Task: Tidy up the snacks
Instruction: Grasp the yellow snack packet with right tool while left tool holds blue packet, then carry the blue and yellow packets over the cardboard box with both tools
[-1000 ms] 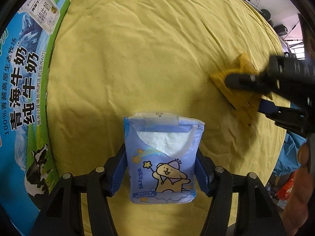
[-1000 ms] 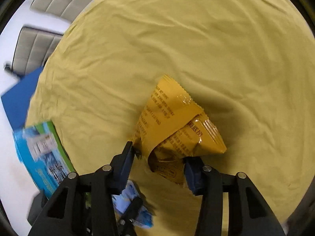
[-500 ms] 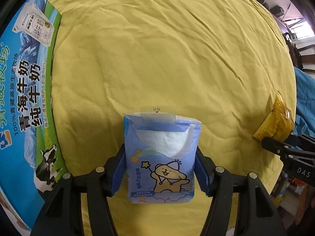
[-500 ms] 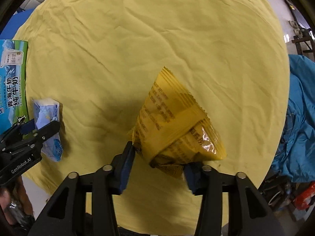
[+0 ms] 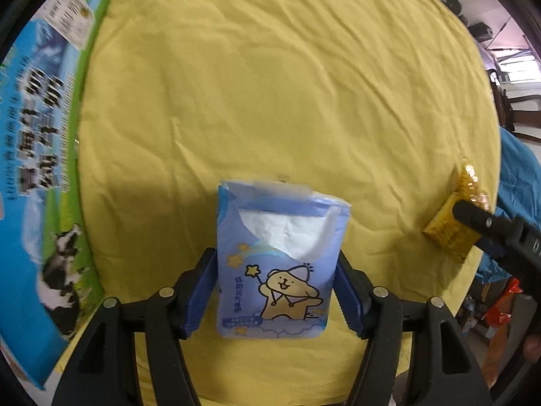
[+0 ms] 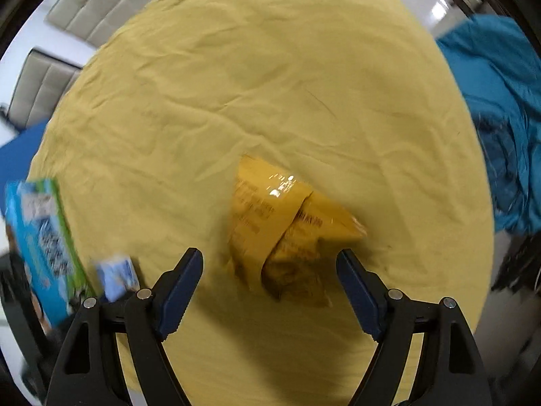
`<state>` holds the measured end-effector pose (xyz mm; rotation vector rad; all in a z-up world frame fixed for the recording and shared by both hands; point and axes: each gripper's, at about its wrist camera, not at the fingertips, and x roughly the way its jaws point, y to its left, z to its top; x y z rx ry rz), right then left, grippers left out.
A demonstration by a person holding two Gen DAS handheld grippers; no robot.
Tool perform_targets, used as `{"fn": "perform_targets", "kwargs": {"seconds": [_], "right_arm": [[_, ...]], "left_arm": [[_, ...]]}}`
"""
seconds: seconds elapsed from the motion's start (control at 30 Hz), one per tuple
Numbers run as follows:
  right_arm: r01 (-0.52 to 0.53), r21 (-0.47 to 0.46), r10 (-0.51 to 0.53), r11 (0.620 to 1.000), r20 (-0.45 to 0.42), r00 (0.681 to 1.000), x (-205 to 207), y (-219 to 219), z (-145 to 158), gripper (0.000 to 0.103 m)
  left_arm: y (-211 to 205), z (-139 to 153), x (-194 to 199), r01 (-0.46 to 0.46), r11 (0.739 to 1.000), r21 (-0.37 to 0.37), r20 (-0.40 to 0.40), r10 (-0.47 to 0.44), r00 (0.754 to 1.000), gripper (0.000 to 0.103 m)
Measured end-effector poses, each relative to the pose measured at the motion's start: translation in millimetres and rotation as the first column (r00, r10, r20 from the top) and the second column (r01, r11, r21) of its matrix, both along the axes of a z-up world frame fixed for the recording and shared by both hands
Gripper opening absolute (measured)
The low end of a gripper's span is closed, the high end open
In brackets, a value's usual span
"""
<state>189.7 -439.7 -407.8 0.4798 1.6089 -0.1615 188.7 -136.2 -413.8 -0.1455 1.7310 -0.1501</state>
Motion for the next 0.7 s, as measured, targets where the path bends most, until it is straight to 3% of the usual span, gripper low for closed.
{"fn": "perform_targets", "kwargs": {"seconds": [0.03,0.07,0.1,0.2,0.33,0.4,0.63,0.7], "right_arm": [[0.01,0.0,-0.01,1.0,-0.001,1.0,0.2,-2.5,-5.1,0.075],[0.014,-0.005,-0.014,1.0,0.0,1.0,4.2,-3.3,-9.3,0.059],[0.008,-0.02,-0.008,1.0,-0.012,1.0,10.3,-4.2,-13.2,0.054],[-0.059,-0.029,0.058,0.998,-0.03,0.998,0.7,4.2,-15.0,0.053],[-0.165,-0.036,0.163,0.986,-0.057,0.985,-5.9,18.2,-12.0,0.053],[-0.189,-0.054,0.186,0.98,-0.062,0.981,-6.2,27.7,-14.0,0.053],[-0.183,-0.061,0.179,0.981,-0.059,0.982,-27.6,37.7,-18.5,0.053],[-0.184,-0.061,0.181,0.981,-0.06,0.982,-16.8,35.9,-20.1,0.052]], "left_arm": [[-1.8,-5.2,-0.9,0.0,1.0,0.005,-0.014,0.0,1.0,0.066],[-4.8,-10.7,-2.0,0.003,1.0,0.011,-0.028,-0.002,1.0,0.067],[-6.4,-12.7,-2.7,0.009,1.0,0.013,-0.025,-0.008,1.0,0.07],[-18.9,-12.7,-5.1,0.045,0.998,0.04,-0.016,-0.045,0.999,0.073],[-29.7,-17.4,-8.9,0.03,0.999,0.012,0.002,-0.03,1.0,0.097],[-32.9,-22.0,-9.1,0.018,1.0,-0.003,0.011,-0.018,1.0,0.103],[-56.1,-33.9,-3.5,0.073,0.996,0.047,-0.027,-0.071,0.997,0.103],[-58.9,-34.8,-3.2,0.068,0.996,0.055,-0.03,-0.066,0.997,0.1]]}}
